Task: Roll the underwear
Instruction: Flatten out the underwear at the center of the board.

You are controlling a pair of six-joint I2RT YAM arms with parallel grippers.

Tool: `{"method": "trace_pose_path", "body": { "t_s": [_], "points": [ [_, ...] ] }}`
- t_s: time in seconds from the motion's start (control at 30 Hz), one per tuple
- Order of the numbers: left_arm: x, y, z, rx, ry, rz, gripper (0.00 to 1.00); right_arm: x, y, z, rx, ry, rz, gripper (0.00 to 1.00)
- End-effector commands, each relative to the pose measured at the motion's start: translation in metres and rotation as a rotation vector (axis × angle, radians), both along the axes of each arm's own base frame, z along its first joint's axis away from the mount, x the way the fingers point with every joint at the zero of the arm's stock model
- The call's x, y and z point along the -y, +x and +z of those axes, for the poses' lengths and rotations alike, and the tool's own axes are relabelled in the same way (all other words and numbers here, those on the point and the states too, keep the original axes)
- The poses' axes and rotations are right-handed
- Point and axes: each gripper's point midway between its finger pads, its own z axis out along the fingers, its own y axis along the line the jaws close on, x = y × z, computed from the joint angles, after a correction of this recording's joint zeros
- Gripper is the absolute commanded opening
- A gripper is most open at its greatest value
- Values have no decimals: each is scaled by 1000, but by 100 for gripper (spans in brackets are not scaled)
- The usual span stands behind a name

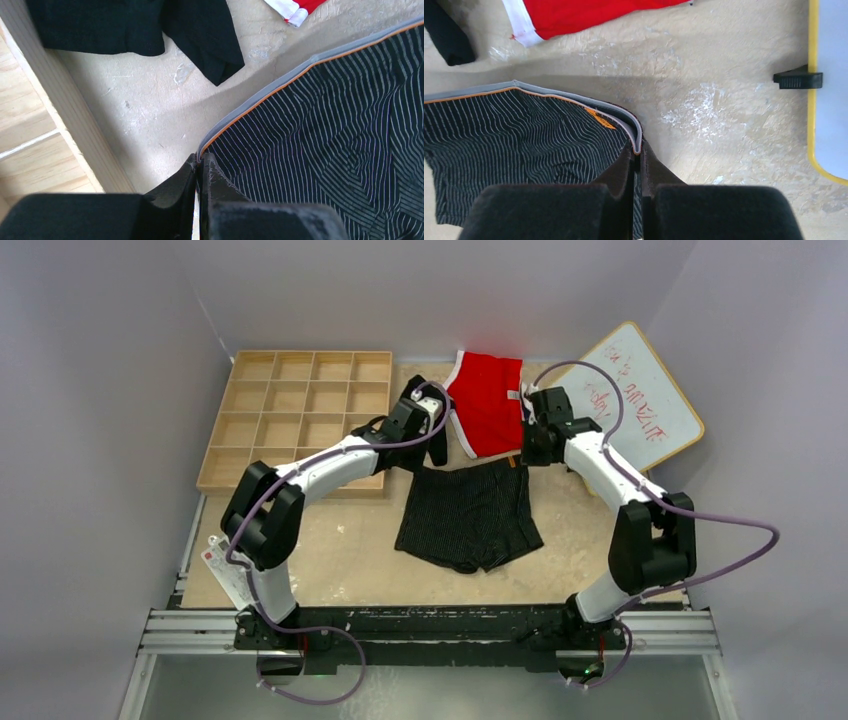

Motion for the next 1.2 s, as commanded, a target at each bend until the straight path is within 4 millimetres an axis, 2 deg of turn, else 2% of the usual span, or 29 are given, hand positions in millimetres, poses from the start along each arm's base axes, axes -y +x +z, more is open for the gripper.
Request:
{"method": "trace_pose_path", "body": {
  "t_s": [0.0, 0.03, 0.17, 0.27, 0.4, 0.43, 0.5, 0.57, 0.63, 0.7, 0.73, 0.8, 0.87, 0.97, 1.0, 1.07, 1.1, 1.17],
  "points": [
    [0, 4, 43, 91, -44, -45, 0, -6, -2, 38, 57, 42, 58, 0],
    [-1, -4, 51, 91, -63, -58, 0, -8, -9, 47, 69, 60, 66, 0],
    [-5, -39, 104, 117, -184, -108, 0, -1, -43, 113, 248, 105, 66, 0],
    [-15, -73, 145, 135, -267, -140, 0, -13, -81, 155, 321, 211, 141, 0],
    [-25, -138, 188, 123, -343, -291, 0, -46, -151, 193, 303, 399, 374, 0],
    [-28, -159, 193, 98, -343, -319, 0, -49, -168, 203, 304, 422, 415, 0],
    [-33, -195, 215, 104, -387, -366, 0, -49, -198, 228, 349, 453, 469, 0],
    [-41, -219, 230, 100, -442, -374, 0, -55, -227, 245, 377, 500, 548, 0],
    [-48, -232, 241, 85, -479, -373, 0, -60, -245, 252, 380, 543, 600, 0],
    [-49, -234, 243, 82, -484, -370, 0, -56, -240, 244, 372, 524, 555, 0],
    [-48, -228, 238, 85, -470, -348, 0, -49, -229, 234, 362, 483, 496, 0],
    [-43, -207, 220, 89, -425, -288, 0, -26, -195, 202, 328, 353, 339, 0],
    [-32, -179, 187, 67, -352, -234, 0, -15, -164, 160, 261, 275, 234, 0],
    [-18, -135, 119, 4, -179, -173, 0, -18, -126, 92, 148, 238, 205, 0],
    [-15, -116, 96, -9, -128, -134, 0, -17, -108, 79, 145, 209, 196, 0],
    [-9, -86, 62, -37, -96, -94, 0, -22, -91, 57, 54, 199, 192, 0],
    [-4, -74, 49, -47, -102, -85, 0, -25, -80, 50, 30, 200, 188, 0],
    [0, -54, 34, -36, -102, -66, 0, -17, -64, 15, -42, 141, 127, 0]
  ]
}}
